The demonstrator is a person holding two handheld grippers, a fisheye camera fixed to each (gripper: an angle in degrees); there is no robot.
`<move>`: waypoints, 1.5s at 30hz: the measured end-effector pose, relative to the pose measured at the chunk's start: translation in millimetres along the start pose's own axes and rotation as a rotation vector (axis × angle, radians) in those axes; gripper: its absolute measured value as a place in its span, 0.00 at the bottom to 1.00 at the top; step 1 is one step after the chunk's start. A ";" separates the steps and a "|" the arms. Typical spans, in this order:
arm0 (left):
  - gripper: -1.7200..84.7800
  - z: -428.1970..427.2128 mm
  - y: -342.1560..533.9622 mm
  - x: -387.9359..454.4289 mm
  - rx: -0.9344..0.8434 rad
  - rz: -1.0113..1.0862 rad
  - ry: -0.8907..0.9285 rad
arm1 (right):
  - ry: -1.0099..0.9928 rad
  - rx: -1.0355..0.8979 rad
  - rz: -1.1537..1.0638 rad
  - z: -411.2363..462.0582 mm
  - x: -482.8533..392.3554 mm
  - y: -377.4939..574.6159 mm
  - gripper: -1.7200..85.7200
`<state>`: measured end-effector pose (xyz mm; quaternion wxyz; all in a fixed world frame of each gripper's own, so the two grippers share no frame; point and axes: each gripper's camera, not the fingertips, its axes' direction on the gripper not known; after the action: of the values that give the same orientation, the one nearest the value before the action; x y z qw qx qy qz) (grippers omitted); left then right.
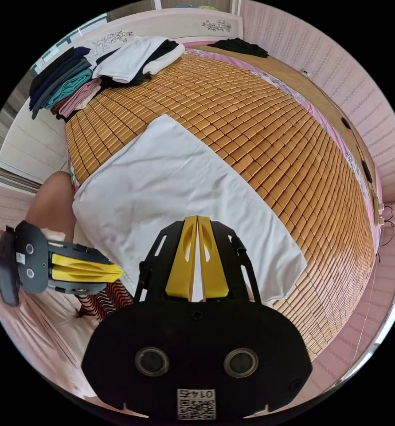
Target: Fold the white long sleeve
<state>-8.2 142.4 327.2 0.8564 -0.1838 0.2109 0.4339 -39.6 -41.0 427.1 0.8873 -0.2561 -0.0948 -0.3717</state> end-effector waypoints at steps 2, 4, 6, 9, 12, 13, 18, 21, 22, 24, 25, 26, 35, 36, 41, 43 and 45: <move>0.01 4.8 -0.6 5.1 0.001 0.012 0.013 | -0.015 -0.007 -0.011 16.0 2.0 -13.8 0.01; 0.01 7.6 -0.1 7.6 -0.007 0.022 0.015 | -0.061 -0.017 0.009 18.0 7.3 -24.3 0.01; 0.01 9.4 2.8 11.1 0.003 0.028 0.022 | -0.047 -0.092 -0.062 16.0 1.8 -43.0 0.01; 0.01 10.4 5.5 16.6 0.009 0.035 0.020 | 0.034 -0.096 -0.112 4.6 -0.3 -67.0 0.01; 0.01 11.7 8.4 20.6 0.014 0.033 0.025 | 0.069 -0.107 -0.066 9.9 13.4 -95.1 0.01; 0.01 12.0 9.3 21.1 0.016 0.030 0.027 | 0.082 -0.129 -0.064 16.5 15.0 -99.7 0.01; 0.01 14.2 17.3 28.3 0.029 0.023 0.033 | 0.085 -0.280 -0.191 28.2 13.0 -129.4 0.01; 0.01 15.2 21.7 29.0 0.030 0.007 0.056 | 0.157 -0.249 -0.145 34.3 26.0 -137.2 0.01; 0.01 15.4 23.0 29.3 0.031 0.005 0.060 | 0.153 -0.273 -0.143 42.8 28.0 -136.6 0.01; 0.01 13.7 30.1 32.1 0.047 0.001 0.057 | 0.138 -0.244 -0.112 49.5 33.5 -128.5 0.01; 0.01 12.1 32.1 33.1 0.053 0.001 0.052 | 0.131 -0.232 -0.102 48.1 35.9 -125.4 0.01; 0.01 6.6 36.7 35.4 0.077 0.007 0.043 | 0.097 -0.192 -0.073 41.6 43.4 -114.7 0.01; 0.05 -27.4 49.1 83.6 0.411 0.222 0.083 | 0.019 0.009 0.408 -2.4 95.3 154.2 0.04; 0.07 -21.5 43.4 92.5 0.420 0.246 0.103 | -0.022 -0.042 0.461 6.3 95.6 190.6 0.08; 0.12 3.3 20.7 124.6 0.402 0.294 0.130 | -0.150 -0.141 0.607 36.3 91.1 294.3 0.12; 0.15 11.4 11.7 133.0 0.374 0.291 0.119 | -0.198 -0.128 0.628 47.8 95.2 316.2 0.12; 0.19 21.9 -0.8 142.2 0.323 0.281 0.086 | -0.260 -0.079 0.646 59.3 104.3 335.1 0.10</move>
<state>72.9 247.6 271.8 0.7961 -0.0312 0.3374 0.5014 272.7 124.9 386.3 0.9290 -0.3521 -0.1065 -0.0396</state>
